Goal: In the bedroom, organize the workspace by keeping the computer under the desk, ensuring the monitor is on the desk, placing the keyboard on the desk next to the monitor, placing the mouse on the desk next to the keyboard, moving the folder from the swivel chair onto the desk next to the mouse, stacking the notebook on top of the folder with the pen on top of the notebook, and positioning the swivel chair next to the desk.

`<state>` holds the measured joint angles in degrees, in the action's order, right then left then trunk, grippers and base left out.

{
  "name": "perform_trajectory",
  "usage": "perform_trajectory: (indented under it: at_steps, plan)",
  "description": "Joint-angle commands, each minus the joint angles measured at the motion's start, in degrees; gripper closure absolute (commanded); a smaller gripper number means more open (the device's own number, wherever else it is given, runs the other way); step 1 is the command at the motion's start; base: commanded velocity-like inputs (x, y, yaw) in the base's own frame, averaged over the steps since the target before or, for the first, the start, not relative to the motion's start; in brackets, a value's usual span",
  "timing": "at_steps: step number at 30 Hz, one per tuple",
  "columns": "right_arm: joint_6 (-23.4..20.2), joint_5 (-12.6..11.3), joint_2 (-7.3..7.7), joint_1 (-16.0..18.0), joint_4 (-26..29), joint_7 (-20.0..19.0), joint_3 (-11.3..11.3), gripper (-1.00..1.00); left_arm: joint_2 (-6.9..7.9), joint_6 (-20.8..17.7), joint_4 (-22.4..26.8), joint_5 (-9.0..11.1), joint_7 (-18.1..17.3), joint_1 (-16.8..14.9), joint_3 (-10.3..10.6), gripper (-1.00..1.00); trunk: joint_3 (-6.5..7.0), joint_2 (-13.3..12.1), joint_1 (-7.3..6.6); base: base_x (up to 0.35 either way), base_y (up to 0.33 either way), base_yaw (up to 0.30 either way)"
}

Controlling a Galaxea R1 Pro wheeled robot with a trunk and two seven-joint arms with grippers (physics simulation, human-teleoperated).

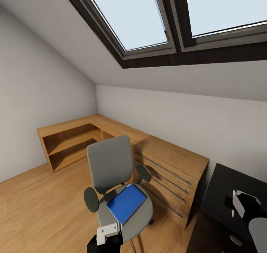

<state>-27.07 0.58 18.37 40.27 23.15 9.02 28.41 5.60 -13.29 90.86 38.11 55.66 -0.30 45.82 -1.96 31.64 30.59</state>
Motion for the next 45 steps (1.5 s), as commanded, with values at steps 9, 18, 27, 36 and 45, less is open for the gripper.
perform_trajectory:
  at_steps: [9,18,27,36,45]
  plan:
    - [0.76,-0.48,0.18,0.76,-1.18,-0.04,0.29,1.0,0.03,-0.37,0.11,0.12,0.26,-0.04,0.06,-1.0,-0.1,0.1,0.03,0.0,0.0,0.0]
    - [0.78,-0.49,-0.17,0.78,-0.13,-0.39,0.24,1.0,0.1,-0.37,0.11,0.06,0.24,-0.02,-0.01,-1.0,-0.1,0.1,0.03,0.039,-0.035,0.0]
    - [0.74,-0.57,-0.38,0.78,-0.28,-0.54,0.24,1.0,0.1,-0.32,0.11,-1.05,0.3,-0.05,0.71,-1.0,-0.1,0.1,0.03,0.139,-0.124,0.0]
    - [0.21,-0.6,-1.04,0.78,-0.55,-0.53,0.24,1.0,0.03,-0.14,0.4,-3.73,0.24,0.0,0.98,-1.0,-0.1,0.1,0.03,0.01,-0.009,0.0]
    - [-0.42,-0.58,-1.06,0.78,-0.57,-0.41,0.24,1.0,0.03,-0.05,0.73,-3.94,1.01,-0.02,0.99,-1.0,-1.36,2.91,1.57,0.0,0.0,0.0]
